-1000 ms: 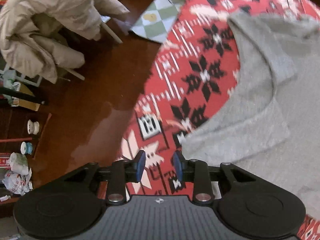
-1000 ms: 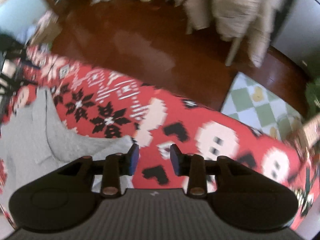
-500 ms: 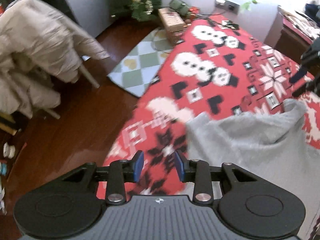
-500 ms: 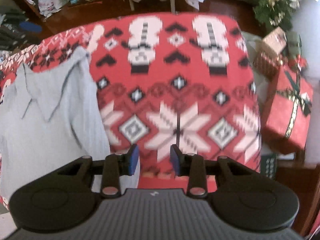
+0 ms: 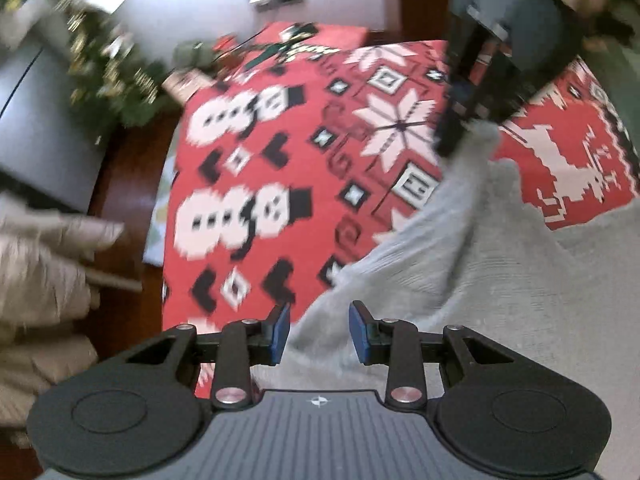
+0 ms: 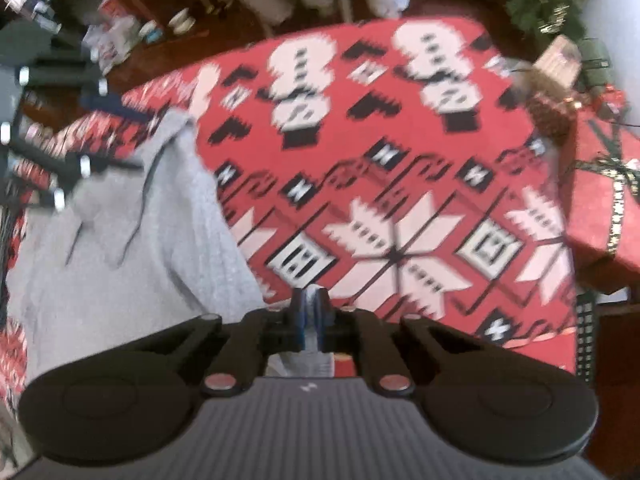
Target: Fold clothes
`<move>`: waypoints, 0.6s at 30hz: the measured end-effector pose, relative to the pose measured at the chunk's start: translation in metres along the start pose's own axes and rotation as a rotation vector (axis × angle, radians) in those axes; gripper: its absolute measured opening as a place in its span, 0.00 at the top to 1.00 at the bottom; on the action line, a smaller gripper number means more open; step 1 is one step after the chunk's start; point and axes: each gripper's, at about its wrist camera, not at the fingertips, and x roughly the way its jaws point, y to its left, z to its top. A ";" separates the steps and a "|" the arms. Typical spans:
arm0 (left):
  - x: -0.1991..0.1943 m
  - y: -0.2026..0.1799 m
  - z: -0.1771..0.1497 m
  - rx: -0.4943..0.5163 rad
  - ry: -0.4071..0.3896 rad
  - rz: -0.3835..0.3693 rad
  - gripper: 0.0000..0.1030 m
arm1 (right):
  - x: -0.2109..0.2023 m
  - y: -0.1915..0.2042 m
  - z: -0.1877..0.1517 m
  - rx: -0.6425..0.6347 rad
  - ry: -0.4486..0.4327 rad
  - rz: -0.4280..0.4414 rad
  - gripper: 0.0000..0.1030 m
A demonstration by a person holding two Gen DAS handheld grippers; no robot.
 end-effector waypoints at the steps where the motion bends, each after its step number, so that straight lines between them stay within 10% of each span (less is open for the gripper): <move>1: 0.004 0.000 0.005 0.019 0.000 -0.002 0.68 | -0.005 -0.004 0.001 0.022 -0.022 -0.010 0.95; 18: 0.063 0.037 0.031 -0.022 0.147 -0.179 0.87 | -0.015 -0.051 -0.010 0.289 -0.172 0.000 0.95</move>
